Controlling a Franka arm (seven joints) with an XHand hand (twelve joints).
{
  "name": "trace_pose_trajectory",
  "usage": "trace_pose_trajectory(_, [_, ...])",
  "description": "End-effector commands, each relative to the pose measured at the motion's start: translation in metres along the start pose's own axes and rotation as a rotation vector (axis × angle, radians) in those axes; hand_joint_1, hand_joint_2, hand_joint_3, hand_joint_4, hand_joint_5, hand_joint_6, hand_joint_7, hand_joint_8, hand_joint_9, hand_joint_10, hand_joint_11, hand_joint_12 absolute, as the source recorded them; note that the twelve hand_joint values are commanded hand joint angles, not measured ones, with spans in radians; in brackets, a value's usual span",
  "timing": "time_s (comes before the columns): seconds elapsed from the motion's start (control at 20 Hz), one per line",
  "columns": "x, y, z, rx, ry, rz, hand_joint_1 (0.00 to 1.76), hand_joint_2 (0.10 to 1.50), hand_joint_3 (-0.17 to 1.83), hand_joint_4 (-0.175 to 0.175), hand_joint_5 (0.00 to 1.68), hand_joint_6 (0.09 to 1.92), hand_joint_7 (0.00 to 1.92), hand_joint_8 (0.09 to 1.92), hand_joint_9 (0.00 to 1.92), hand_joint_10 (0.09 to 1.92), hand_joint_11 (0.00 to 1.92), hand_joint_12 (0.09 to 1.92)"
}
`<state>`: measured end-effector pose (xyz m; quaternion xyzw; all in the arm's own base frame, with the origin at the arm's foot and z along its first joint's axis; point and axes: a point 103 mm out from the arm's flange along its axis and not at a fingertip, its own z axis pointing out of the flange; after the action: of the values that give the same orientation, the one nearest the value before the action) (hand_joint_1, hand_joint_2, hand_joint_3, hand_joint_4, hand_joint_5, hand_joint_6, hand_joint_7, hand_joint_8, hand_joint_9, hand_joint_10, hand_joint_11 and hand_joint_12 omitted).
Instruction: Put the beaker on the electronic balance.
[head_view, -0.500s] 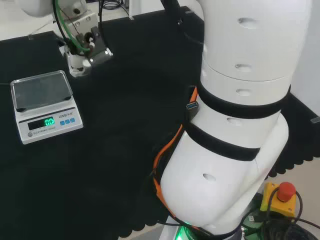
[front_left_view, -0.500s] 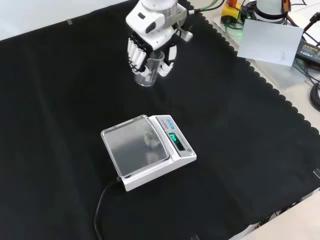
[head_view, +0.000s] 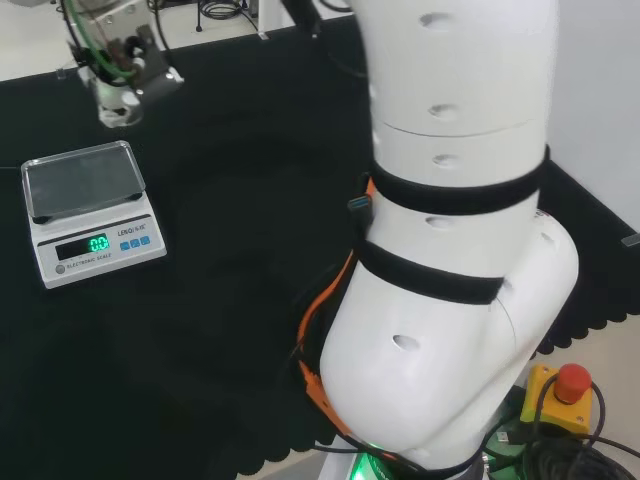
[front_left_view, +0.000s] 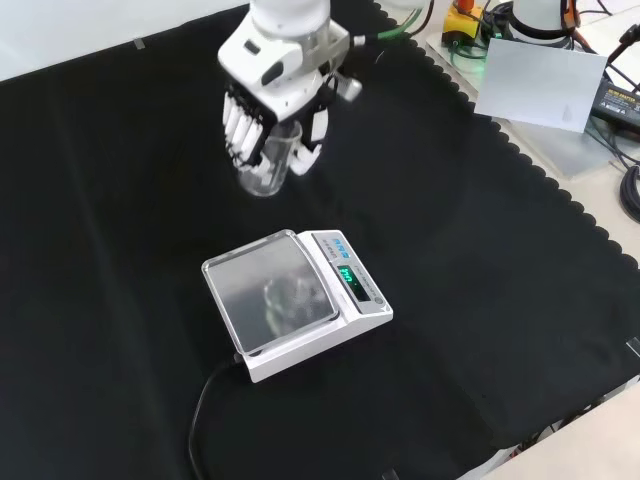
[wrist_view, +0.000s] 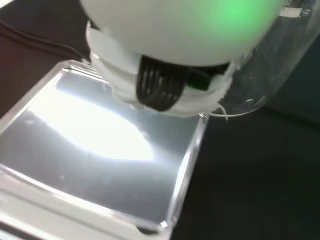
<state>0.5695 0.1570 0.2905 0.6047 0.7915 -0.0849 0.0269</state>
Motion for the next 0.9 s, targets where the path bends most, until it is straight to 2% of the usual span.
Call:
trace_pose_trajectory(0.05, [0.055, 0.037, 0.031, 0.064, -0.014, -0.093, 1.54, 0.62, 0.67, -0.175, 0.97, 1.06, 1.12, 0.83, 1.33, 0.76, 1.25, 0.76])
trace_pose_trajectory(0.5, [0.057, 0.046, 0.055, 0.097, 0.007, -0.097, 1.54, 0.62, 0.67, -0.174, 0.97, 1.07, 1.12, 0.83, 1.33, 0.77, 1.25, 0.76])
trace_pose_trajectory(0.9, [0.063, 0.051, 0.077, 0.133, 0.038, -0.123, 1.54, 0.62, 0.67, -0.173, 0.96, 1.07, 1.12, 0.83, 1.33, 0.77, 1.25, 0.76])
